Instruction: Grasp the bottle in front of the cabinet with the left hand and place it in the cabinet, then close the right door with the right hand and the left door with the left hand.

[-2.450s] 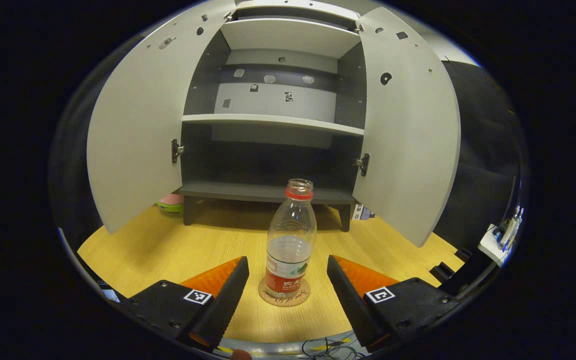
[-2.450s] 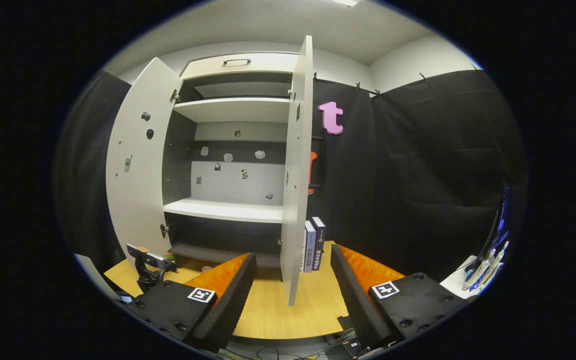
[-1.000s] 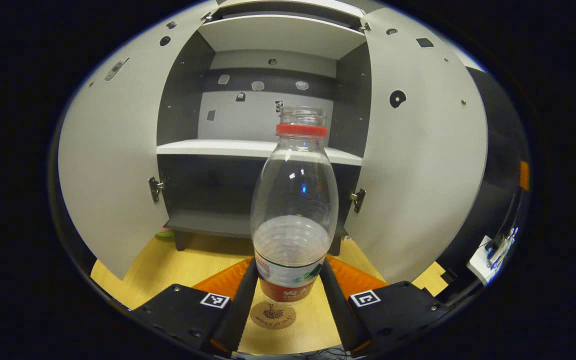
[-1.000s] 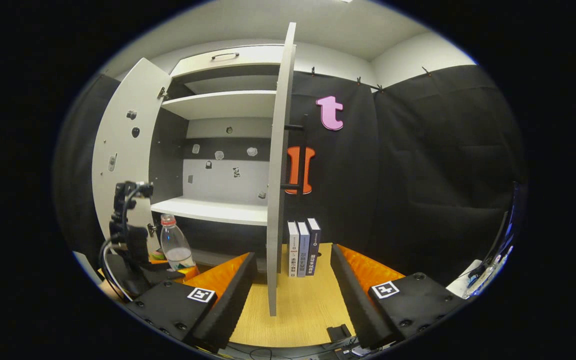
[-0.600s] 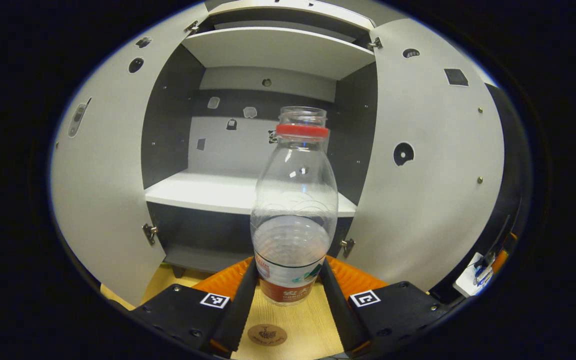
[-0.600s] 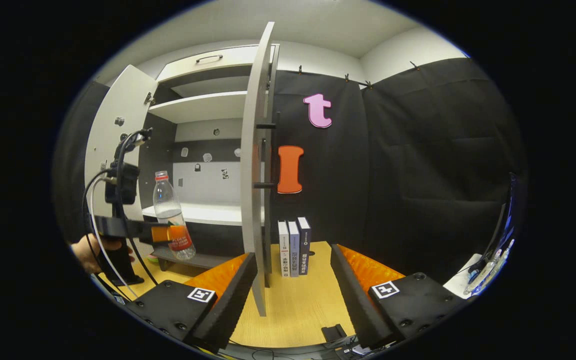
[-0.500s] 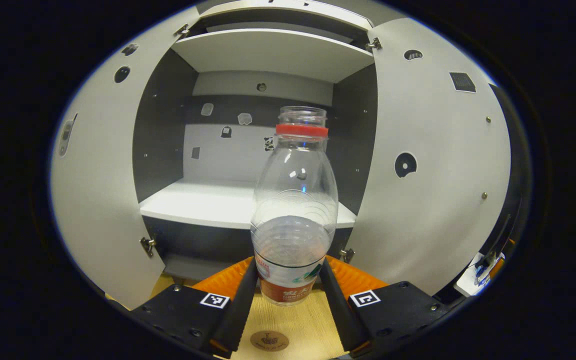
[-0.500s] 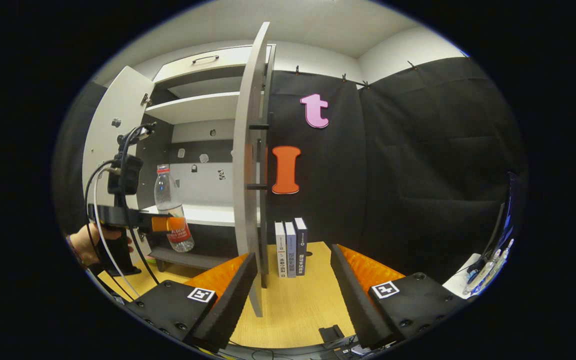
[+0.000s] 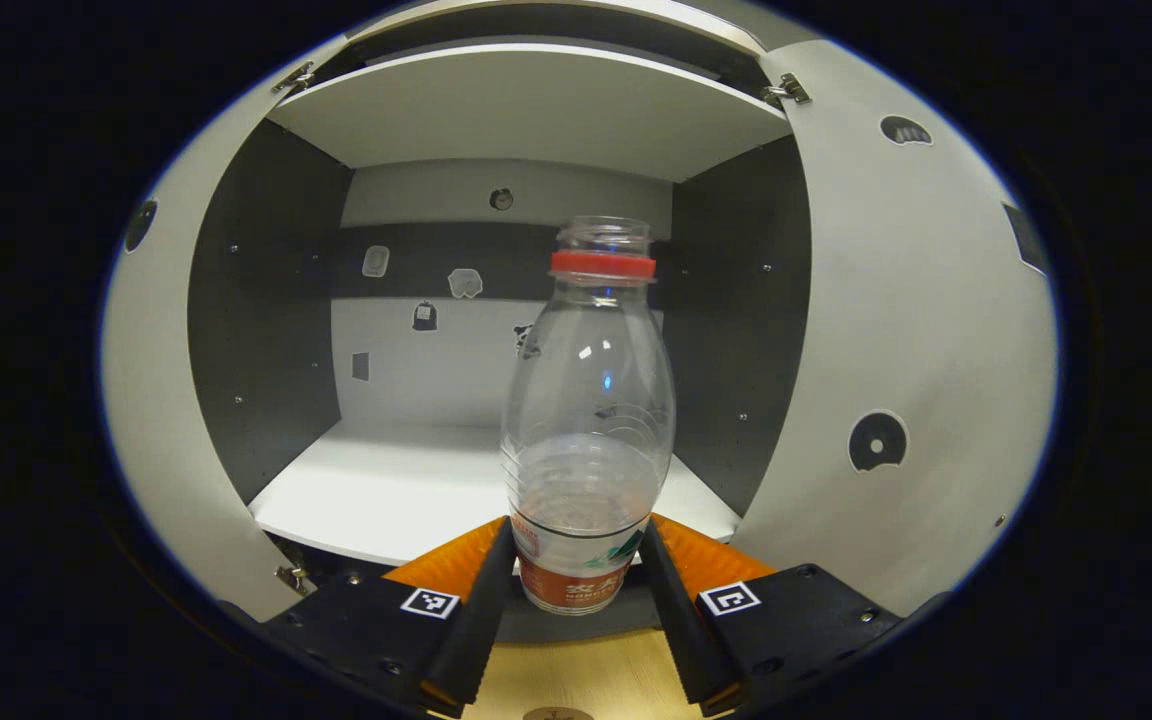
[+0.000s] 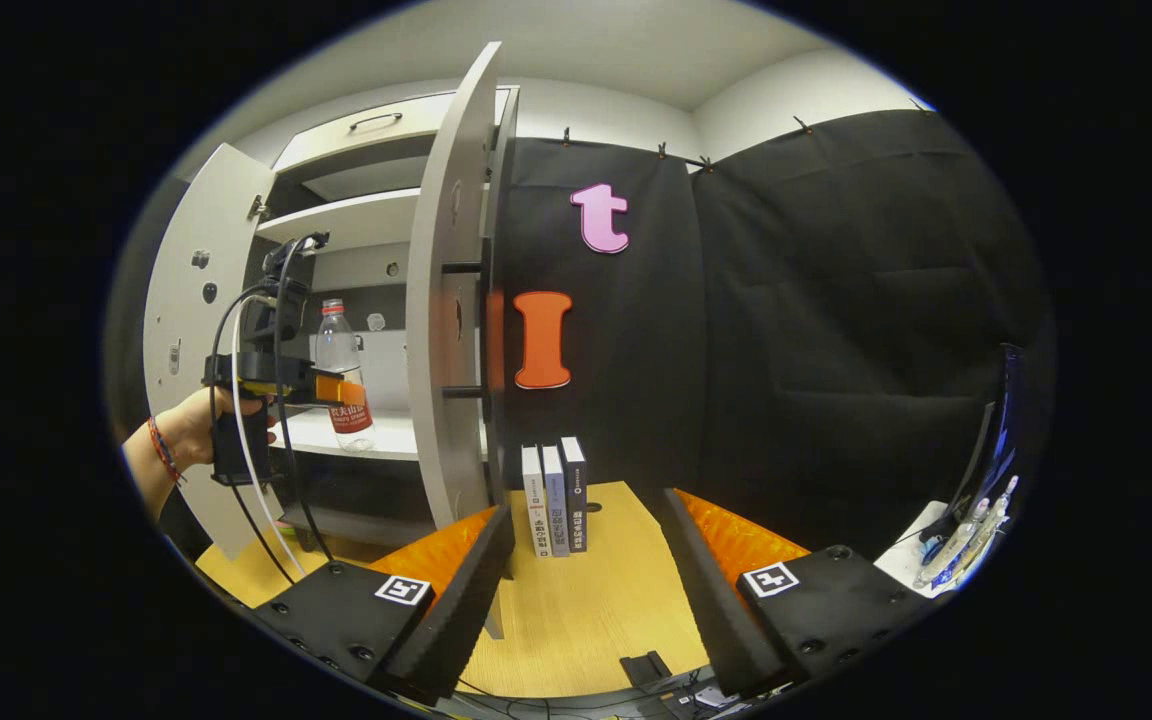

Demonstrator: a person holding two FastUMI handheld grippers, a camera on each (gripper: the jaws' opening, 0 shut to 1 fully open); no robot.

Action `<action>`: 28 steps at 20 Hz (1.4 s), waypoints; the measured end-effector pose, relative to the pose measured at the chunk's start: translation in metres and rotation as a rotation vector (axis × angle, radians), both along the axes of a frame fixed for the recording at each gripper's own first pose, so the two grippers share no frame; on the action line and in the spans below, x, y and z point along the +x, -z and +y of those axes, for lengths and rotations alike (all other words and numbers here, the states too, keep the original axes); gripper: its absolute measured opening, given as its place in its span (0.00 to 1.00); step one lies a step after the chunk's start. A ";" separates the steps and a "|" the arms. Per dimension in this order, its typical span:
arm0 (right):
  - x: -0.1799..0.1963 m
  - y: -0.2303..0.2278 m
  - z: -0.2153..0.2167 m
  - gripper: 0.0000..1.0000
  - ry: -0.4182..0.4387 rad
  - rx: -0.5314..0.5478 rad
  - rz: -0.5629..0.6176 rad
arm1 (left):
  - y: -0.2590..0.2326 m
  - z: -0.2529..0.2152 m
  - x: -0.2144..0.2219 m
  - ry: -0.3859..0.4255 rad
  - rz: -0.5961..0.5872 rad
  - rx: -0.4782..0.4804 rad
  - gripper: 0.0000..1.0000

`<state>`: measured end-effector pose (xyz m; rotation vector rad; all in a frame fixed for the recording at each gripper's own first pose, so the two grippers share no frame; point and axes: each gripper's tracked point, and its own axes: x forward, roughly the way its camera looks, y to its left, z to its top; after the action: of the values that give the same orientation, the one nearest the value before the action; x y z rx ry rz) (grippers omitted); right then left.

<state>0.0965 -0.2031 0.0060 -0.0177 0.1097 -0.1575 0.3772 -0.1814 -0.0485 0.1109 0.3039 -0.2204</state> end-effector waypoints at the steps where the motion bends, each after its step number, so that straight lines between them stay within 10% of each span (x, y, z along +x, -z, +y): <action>1: -0.001 -0.001 -0.002 0.97 0.011 0.000 0.004 | -0.002 0.001 0.009 -0.003 0.002 -0.002 0.73; 13: -0.016 -0.009 -0.017 0.98 0.134 -0.007 0.000 | 0.034 -0.006 0.066 -0.010 0.102 0.029 0.75; 28: -0.017 -0.015 -0.010 0.97 0.098 0.018 -0.035 | 0.011 0.008 0.036 -0.040 0.034 0.033 0.95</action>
<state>0.0796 -0.2135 0.0213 0.0080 0.0775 -0.2551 0.4129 -0.1738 -0.0594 0.1334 0.3429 -0.1778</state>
